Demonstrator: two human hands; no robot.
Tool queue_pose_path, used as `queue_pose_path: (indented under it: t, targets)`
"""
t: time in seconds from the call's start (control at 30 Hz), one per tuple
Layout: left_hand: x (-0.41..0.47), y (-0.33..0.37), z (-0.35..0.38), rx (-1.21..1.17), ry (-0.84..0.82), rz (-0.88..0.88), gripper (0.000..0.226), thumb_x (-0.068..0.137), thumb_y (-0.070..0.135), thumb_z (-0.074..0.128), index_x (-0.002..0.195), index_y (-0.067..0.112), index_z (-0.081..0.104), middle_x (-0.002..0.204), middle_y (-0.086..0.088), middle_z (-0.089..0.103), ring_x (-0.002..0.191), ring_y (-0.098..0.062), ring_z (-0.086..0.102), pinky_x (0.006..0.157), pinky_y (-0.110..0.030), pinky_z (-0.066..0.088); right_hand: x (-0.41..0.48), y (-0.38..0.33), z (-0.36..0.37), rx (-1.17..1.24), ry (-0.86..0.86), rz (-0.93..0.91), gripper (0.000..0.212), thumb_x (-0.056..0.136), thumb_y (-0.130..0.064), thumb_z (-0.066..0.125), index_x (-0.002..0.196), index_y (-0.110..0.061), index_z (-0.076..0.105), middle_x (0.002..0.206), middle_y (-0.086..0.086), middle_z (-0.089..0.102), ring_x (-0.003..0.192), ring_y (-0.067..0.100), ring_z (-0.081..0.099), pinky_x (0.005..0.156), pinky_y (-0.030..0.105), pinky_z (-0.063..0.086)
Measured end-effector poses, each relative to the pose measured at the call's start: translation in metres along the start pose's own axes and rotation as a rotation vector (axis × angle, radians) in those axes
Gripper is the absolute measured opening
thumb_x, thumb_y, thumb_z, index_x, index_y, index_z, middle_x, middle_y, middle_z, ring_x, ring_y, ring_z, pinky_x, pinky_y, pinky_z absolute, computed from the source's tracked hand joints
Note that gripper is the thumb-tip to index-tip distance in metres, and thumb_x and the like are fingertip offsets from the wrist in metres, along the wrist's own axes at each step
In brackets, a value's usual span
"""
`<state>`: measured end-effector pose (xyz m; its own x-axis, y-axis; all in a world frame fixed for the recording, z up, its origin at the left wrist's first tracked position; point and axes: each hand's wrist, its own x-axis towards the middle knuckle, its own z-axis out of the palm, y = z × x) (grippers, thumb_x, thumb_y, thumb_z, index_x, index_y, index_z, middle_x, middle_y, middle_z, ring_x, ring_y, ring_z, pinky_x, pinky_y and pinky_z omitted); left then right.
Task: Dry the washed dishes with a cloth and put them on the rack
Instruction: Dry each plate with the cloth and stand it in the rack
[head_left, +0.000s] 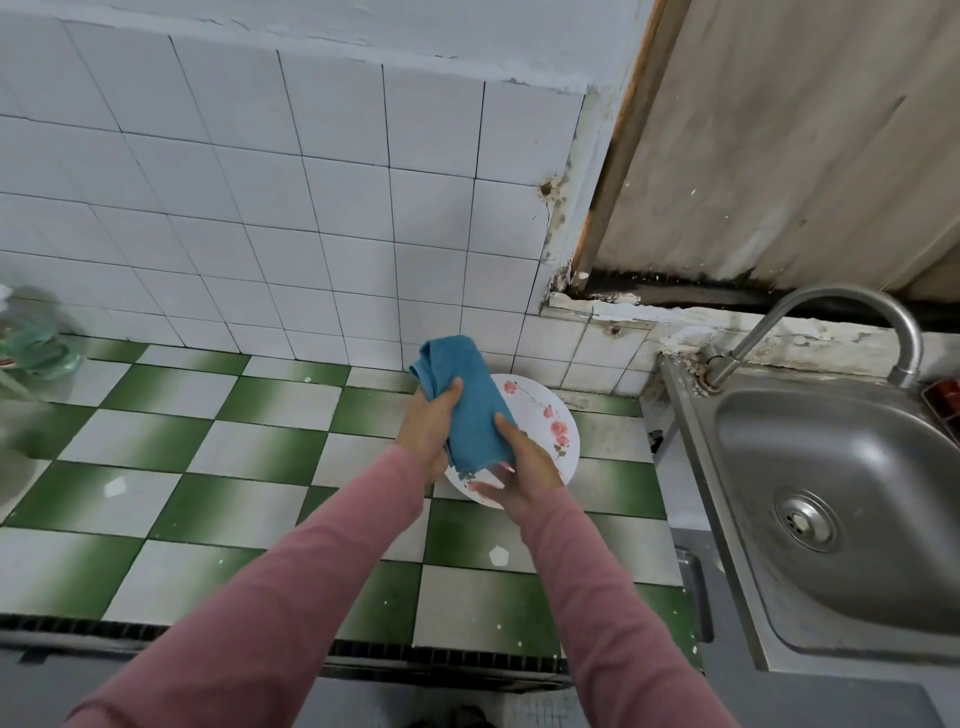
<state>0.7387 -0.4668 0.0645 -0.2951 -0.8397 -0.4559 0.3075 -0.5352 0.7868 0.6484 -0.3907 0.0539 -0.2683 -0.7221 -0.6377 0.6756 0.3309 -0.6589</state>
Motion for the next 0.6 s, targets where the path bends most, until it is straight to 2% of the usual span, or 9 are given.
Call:
queue_pose_path:
  t: [0.03,0.07,0.13,0.2,0.27,0.37,0.43,0.5,0.6]
  targets:
    - [0.003,0.0,-0.002,0.069,0.005,0.06,0.024,0.1,0.023,0.056,0.123,0.02,0.052,0.112,-0.006,0.067,0.096,-0.027,0.068,0.076,-0.042,0.059,0.003,-0.002,-0.005,0.046,0.005,-0.004,0.04,0.09,-0.021,0.071,0.126,-0.011,0.055,0.123,0.012,0.064,0.111,0.031,0.062,0.093,0.053,0.054]
    - [0.004,-0.001,-0.004,0.172,0.008,0.13,0.023,0.1,0.021,0.056,0.122,0.022,0.052,0.115,-0.004,0.066,0.102,-0.026,0.066,0.081,-0.041,0.058,0.004,-0.007,-0.008,0.092,-0.012,-0.003,0.04,0.09,-0.016,0.069,0.126,-0.008,0.054,0.123,0.015,0.063,0.111,0.032,0.062,0.094,0.055,0.052]
    - [0.008,-0.005,-0.011,0.389,-0.045,0.294,0.027,0.099,0.013,0.056,0.123,0.026,0.053,0.117,0.0,0.063,0.11,-0.022,0.063,0.081,-0.027,0.057,0.005,-0.02,-0.012,0.099,-0.027,-0.003,0.041,0.091,-0.009,0.067,0.129,-0.001,0.052,0.118,0.018,0.065,0.105,0.032,0.064,0.085,0.048,0.058]
    - [0.009,-0.012,-0.017,0.549,-0.172,0.421,0.044,0.097,0.001,0.053,0.128,0.033,0.054,0.133,0.001,0.056,0.117,-0.016,0.058,0.085,-0.019,0.055,0.006,-0.033,-0.014,0.003,0.01,-0.004,0.038,0.092,-0.008,0.066,0.127,0.001,0.054,0.11,0.018,0.067,0.096,0.03,0.066,0.073,0.042,0.06]
    - [0.012,-0.018,-0.02,0.729,-0.265,0.494,0.056,0.096,-0.006,0.051,0.132,0.037,0.051,0.151,0.002,0.042,0.129,-0.014,0.047,0.097,-0.015,0.047,0.006,-0.046,-0.014,-0.115,0.048,-0.007,0.026,0.095,-0.014,0.065,0.117,0.0,0.058,0.101,0.016,0.067,0.087,0.029,0.066,0.071,0.041,0.059]
    - [0.01,-0.022,-0.017,0.895,-0.34,0.496,0.057,0.099,0.0,0.048,0.14,0.04,0.042,0.155,0.005,0.034,0.129,-0.012,0.045,0.096,-0.009,0.043,0.002,-0.065,-0.014,-0.18,0.031,0.015,0.03,0.099,-0.034,0.059,0.103,-0.004,0.061,0.096,0.016,0.067,0.082,0.03,0.067,0.073,0.043,0.059]
    - [0.005,-0.026,-0.012,0.852,-0.387,0.468,0.051,0.102,0.011,0.046,0.141,0.042,0.039,0.152,0.008,0.037,0.126,-0.011,0.049,0.097,-0.015,0.047,0.0,-0.076,-0.017,-0.192,-0.019,0.059,0.043,0.1,-0.046,0.052,0.105,-0.004,0.062,0.098,0.017,0.068,0.085,0.032,0.066,0.074,0.043,0.058]
    - [0.001,-0.031,-0.006,0.808,-0.419,0.421,0.048,0.099,0.033,0.047,0.144,0.046,0.036,0.152,0.006,0.038,0.13,-0.017,0.048,0.102,-0.036,0.05,0.0,-0.084,-0.02,-0.224,-0.077,0.079,0.057,0.1,-0.054,0.044,0.113,-0.002,0.062,0.105,0.02,0.068,0.09,0.033,0.066,0.077,0.042,0.058]
    - [0.0,-0.039,0.001,0.963,-0.407,0.441,0.08,0.083,0.072,0.053,0.152,0.043,0.024,0.158,0.012,0.025,0.144,-0.019,0.032,0.11,-0.051,0.041,0.0,-0.088,-0.023,-0.239,-0.116,0.073,0.069,0.099,-0.06,0.04,0.123,0.002,0.061,0.119,0.025,0.066,0.101,0.036,0.066,0.078,0.041,0.059]
